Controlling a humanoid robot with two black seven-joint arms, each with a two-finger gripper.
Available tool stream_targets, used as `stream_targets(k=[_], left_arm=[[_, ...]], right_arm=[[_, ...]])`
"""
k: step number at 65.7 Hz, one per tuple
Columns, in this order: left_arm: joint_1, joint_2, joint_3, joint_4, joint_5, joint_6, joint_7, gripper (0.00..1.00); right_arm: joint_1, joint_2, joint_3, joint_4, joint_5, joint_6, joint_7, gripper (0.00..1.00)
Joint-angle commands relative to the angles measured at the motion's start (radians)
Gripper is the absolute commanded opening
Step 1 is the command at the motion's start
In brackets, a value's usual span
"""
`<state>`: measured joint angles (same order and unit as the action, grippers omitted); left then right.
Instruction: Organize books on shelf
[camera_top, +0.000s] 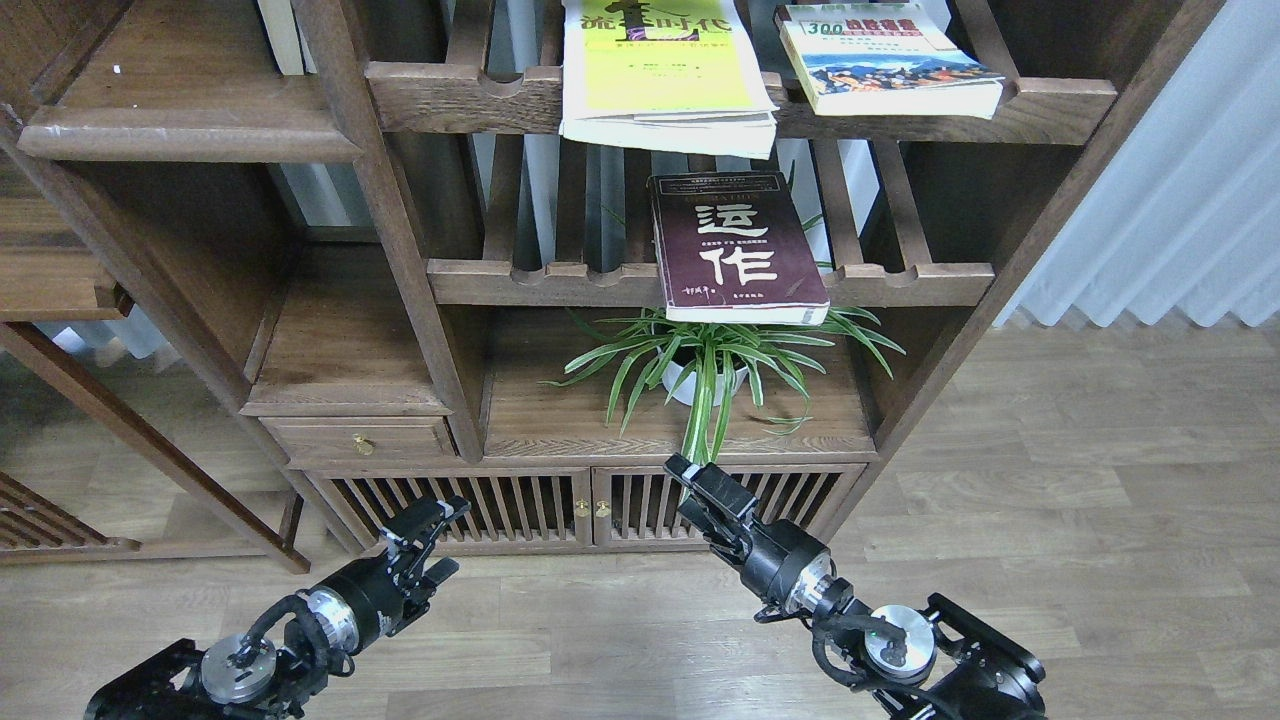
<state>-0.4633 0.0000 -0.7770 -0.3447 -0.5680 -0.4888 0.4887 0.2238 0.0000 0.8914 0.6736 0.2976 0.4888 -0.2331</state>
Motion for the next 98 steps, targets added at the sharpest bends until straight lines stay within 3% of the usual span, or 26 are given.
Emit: stream_targets(k=[1,45,75,98], left_arm=[[-0.023,0.000,0.005,0.001,0.002,0.000,0.000,1.00],[-0.040,0.000,0.002,-0.002,0.007,0.000,0.000,1.00],[0.077,0.000,-0.002,0.003,0.005,0.000,-0.002,1.00],[0.104,0.000,-0.004,0.003,0.005,0.000,-0.004,1.00]], right_arm=[[0.002,0.000,0.001,-0.005,0.000,0.000,0.001,1.00],[0.043,0.000,0.001,-0.005,0.000,0.000,0.017,1.00],[0.189,0.000,0.066,-0.029,0.003,0.000,0.035,1.00],[0.235,0.000,0.161,-0.023,0.003,-0.062,0.032,0.99]])
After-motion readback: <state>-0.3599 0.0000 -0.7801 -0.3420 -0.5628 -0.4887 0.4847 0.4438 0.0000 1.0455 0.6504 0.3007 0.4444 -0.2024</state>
